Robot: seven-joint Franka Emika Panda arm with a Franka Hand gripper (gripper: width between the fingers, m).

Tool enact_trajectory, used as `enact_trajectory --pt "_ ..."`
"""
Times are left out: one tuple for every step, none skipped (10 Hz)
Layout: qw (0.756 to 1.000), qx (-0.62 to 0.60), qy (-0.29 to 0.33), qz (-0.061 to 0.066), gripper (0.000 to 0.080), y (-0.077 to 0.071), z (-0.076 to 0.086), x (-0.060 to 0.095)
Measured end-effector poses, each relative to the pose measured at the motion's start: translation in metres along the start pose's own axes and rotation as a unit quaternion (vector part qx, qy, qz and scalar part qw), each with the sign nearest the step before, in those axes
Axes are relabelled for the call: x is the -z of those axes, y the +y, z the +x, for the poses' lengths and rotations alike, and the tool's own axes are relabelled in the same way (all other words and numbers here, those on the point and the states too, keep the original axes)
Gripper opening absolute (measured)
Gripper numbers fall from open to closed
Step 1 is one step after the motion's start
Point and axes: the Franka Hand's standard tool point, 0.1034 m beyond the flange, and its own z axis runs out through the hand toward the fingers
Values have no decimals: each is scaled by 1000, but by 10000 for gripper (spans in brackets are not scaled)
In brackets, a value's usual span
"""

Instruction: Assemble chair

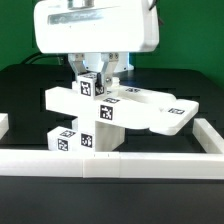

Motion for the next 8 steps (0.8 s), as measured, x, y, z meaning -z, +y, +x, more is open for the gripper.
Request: enact_trajectory --pt "999 -35 -1 3 284 0 0 0" --pt "998 -66 -1 6 284 -1 0 0" --pt "993 -118 -1 9 284 -1 0 -1" --pt "989 -145 -1 9 284 -1 0 -1" --pt "986 -169 -1 9 284 -2 0 -1" --pt "978 -207 -2 9 284 -2 0 -1" --pt "969 -245 -4 11 284 -2 -1 -1" --pt "961 -275 -6 15 284 -3 0 -1"
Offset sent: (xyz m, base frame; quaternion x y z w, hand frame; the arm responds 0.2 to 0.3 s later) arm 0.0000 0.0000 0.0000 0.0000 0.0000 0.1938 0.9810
